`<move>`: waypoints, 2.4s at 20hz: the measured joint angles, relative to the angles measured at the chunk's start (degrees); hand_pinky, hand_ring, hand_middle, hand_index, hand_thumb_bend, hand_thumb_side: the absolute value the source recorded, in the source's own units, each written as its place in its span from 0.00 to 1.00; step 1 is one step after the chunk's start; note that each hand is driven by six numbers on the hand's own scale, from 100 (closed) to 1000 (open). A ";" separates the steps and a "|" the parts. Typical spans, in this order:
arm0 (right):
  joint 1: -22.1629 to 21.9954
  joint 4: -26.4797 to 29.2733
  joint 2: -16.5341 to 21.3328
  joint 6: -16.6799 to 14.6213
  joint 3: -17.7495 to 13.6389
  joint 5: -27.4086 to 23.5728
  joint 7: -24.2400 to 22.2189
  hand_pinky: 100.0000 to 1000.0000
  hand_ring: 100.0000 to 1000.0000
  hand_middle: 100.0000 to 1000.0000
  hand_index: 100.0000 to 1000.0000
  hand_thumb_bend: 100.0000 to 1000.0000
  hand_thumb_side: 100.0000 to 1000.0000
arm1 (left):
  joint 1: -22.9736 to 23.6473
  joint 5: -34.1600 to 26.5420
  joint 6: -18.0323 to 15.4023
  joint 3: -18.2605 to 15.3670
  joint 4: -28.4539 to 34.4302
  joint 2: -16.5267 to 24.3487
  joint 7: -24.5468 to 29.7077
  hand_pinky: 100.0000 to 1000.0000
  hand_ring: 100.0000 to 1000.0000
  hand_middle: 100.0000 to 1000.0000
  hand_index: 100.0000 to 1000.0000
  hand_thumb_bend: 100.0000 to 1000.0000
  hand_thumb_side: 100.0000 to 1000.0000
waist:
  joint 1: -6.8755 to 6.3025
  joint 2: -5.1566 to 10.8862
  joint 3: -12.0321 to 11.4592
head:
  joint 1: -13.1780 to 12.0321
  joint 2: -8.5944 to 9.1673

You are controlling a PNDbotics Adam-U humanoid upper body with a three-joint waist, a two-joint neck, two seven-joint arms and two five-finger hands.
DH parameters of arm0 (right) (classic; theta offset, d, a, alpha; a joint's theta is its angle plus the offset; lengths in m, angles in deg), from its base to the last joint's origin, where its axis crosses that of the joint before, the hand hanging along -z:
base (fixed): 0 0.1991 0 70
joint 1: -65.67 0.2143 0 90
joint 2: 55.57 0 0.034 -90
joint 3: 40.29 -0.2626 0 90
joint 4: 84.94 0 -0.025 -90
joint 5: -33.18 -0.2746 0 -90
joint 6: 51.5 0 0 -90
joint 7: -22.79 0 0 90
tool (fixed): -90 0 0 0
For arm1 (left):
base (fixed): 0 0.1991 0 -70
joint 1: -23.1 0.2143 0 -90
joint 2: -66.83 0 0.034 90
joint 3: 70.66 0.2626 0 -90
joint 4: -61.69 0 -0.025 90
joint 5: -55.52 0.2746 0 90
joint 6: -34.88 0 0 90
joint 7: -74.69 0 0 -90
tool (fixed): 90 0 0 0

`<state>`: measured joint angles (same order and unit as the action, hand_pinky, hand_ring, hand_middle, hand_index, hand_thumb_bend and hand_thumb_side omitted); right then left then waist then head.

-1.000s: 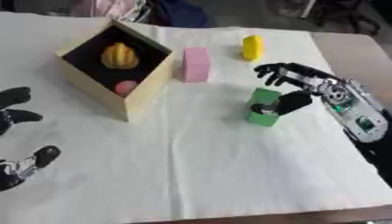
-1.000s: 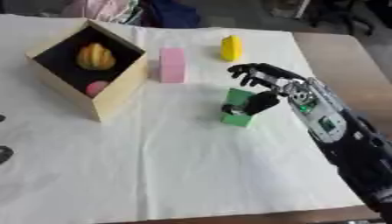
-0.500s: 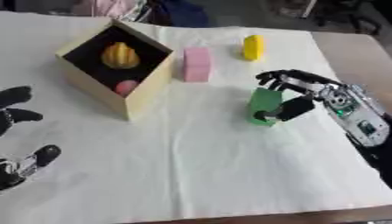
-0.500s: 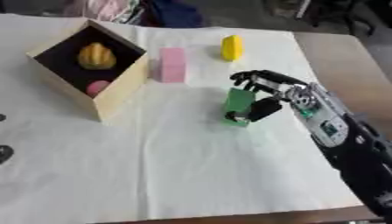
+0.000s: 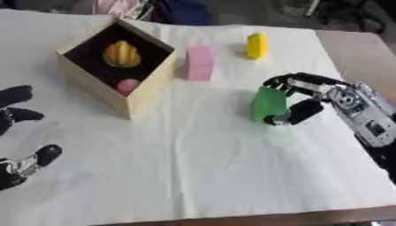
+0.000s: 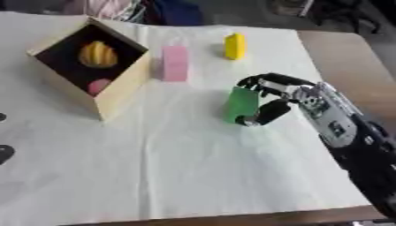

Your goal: Pick up objects on the table and place them in the box.

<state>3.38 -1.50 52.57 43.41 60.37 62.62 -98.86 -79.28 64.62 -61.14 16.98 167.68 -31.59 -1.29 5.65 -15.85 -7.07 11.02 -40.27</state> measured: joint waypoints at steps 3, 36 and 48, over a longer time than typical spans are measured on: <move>0.01 -0.07 0.00 0.32 -0.09 0.87 0.78 0.75 0.72 0.71 0.87 0.30 0.16 | 0.00 0.00 0.00 0.00 0.00 0.00 0.00 0.75 0.61 0.83 0.79 0.76 0.30 | 0.00 0.00 -0.04 | -0.04 0.00; 31.08 -3.31 -7.55 -5.19 6.97 2.42 5.94 0.69 0.55 0.50 0.69 0.19 0.03 | -0.23 -0.05 -0.15 0.53 0.02 0.04 0.34 0.74 0.61 0.82 0.79 0.76 0.31 | 0.12 0.00 -2.29 | 2.43 0.59; 36.03 -18.66 -19.22 -9.75 7.80 9.92 8.21 0.71 0.61 0.62 0.78 0.27 0.24 | -0.76 -0.75 -0.12 1.60 0.02 0.04 1.07 0.74 0.60 0.82 0.79 0.70 0.34 | 0.12 -0.08 -3.88 | 5.81 1.34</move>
<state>39.41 -20.16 33.35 33.66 68.17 72.55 -90.65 -80.04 63.87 -61.26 18.58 167.70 -31.55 -0.22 5.77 -15.94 -10.96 16.83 -38.93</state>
